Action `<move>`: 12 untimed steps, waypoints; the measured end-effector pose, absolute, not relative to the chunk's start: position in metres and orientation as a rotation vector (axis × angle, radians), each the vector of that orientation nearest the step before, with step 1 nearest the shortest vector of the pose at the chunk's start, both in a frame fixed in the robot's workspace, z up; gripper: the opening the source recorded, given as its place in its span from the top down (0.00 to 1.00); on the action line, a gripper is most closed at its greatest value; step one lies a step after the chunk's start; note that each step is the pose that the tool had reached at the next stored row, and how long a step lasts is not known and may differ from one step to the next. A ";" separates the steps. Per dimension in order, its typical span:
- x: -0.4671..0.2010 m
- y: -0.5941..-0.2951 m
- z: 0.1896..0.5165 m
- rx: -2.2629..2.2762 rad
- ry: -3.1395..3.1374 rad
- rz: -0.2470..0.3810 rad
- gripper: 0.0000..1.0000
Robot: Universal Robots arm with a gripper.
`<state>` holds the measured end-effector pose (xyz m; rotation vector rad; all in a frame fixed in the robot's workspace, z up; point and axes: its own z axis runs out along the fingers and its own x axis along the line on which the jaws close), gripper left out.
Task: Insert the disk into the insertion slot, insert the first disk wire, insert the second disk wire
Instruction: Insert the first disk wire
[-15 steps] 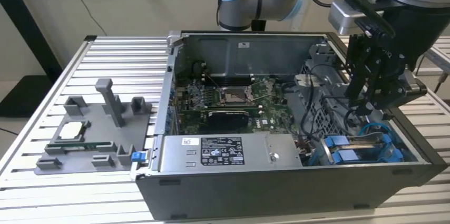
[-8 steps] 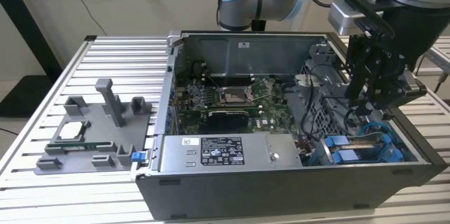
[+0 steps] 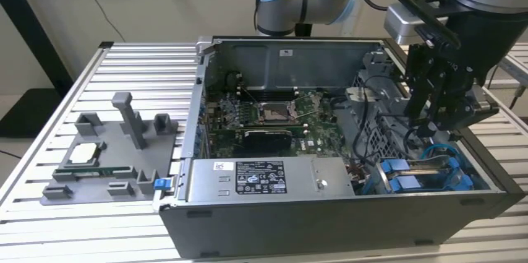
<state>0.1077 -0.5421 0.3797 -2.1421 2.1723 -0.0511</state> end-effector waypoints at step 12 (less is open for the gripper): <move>0.108 -0.542 0.379 -2.141 2.169 -0.055 0.00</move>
